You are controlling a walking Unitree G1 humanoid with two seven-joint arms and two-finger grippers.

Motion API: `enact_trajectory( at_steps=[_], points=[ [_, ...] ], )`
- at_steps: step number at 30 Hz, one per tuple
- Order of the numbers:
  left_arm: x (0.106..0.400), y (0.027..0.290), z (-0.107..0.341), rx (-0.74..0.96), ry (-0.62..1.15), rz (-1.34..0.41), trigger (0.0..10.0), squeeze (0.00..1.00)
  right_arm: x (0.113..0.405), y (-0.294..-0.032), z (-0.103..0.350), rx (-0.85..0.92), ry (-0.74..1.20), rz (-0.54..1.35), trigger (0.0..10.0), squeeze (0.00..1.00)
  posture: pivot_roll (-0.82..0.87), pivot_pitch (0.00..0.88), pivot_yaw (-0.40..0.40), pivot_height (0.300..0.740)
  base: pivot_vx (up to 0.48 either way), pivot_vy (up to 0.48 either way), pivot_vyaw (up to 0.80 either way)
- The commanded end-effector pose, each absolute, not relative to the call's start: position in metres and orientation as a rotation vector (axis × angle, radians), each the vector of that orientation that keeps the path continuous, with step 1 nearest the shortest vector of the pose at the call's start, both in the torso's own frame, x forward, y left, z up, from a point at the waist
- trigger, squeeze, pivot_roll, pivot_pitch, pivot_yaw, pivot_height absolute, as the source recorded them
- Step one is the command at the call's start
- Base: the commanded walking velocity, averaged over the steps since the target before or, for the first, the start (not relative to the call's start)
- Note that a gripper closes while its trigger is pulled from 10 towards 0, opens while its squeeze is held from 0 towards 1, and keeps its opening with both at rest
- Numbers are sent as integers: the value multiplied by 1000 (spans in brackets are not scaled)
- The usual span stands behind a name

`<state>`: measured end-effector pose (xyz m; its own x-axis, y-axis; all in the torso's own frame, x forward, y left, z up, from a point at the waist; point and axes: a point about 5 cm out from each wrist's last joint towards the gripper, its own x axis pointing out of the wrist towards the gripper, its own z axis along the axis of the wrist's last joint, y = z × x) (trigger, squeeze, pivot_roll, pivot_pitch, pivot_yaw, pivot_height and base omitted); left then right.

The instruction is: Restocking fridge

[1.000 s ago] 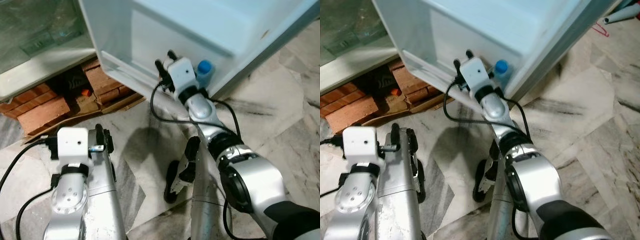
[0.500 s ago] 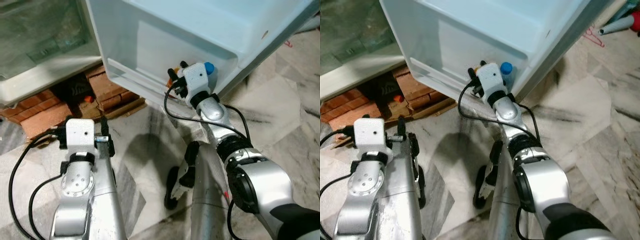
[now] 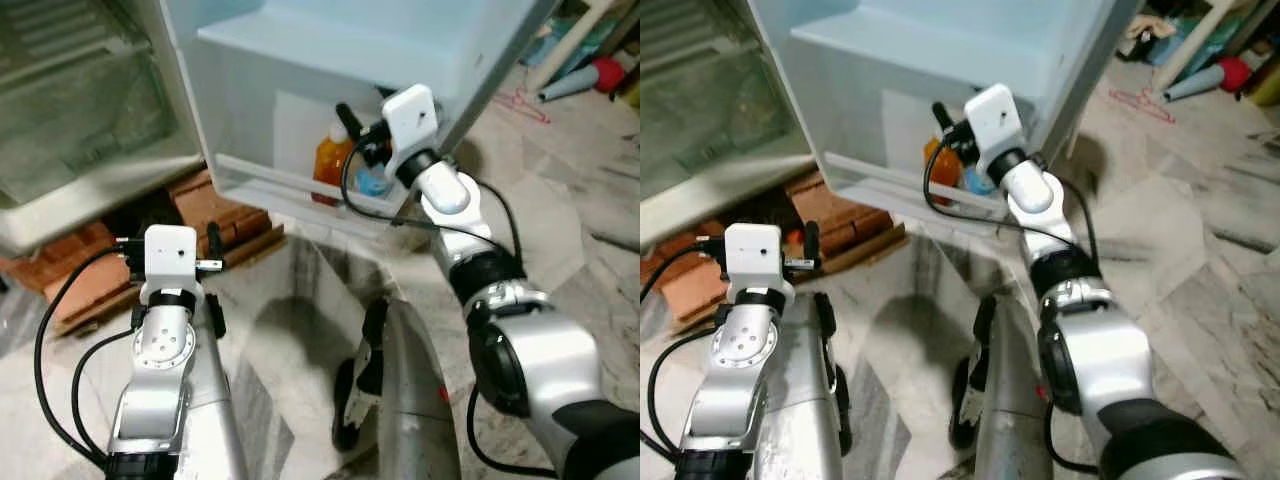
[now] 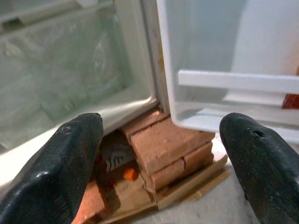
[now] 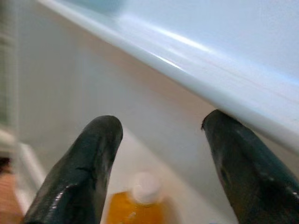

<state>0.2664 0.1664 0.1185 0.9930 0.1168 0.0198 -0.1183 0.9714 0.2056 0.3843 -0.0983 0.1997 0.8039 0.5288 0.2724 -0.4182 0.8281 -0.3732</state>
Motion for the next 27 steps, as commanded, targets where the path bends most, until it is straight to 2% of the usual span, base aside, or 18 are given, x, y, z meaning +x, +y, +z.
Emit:
enact_trajectory(
  at_steps=[1,6,8,9,11,14,16,19,27],
  points=[
    [264,166,111,211,10,106,10000,0,375,-95,191,-273,-391,559,10000,1000,132,67,-58,514,0,0,0],
    [263,167,103,212,20,97,10000,0,341,-96,151,-212,-338,574,10000,1000,115,4,-47,514,0,0,0],
    [262,167,102,213,19,94,10000,0,326,-100,137,-190,-306,550,10000,980,115,4,-47,514,0,0,0],
    [261,168,100,214,18,94,10000,0,317,-104,128,-172,-280,514,10000,0,113,0,-41,514,0,0,0],
    [259,171,96,220,19,96,10000,0,300,-114,112,-144,-237,431,10000,0,107,0,-29,514,0,0,0],
    [259,175,93,242,17,94,10000,0,289,-123,107,-103,-234,368,10000,0,100,0,-23,514,0,0,0],
    [259,177,91,249,18,93,10000,0,285,-131,104,-139,-228,303,10000,0,89,0,-14,524,0,0,0],
    [263,178,86,257,22,78,10000,0,284,-147,98,-76,-179,176,10000,0,65,0,13,548,0,0,0],
    [266,176,79,247,29,58,10000,0,283,-157,99,-101,-149,167,10000,0,47,0,14,592,0,0,0]
  ],
)
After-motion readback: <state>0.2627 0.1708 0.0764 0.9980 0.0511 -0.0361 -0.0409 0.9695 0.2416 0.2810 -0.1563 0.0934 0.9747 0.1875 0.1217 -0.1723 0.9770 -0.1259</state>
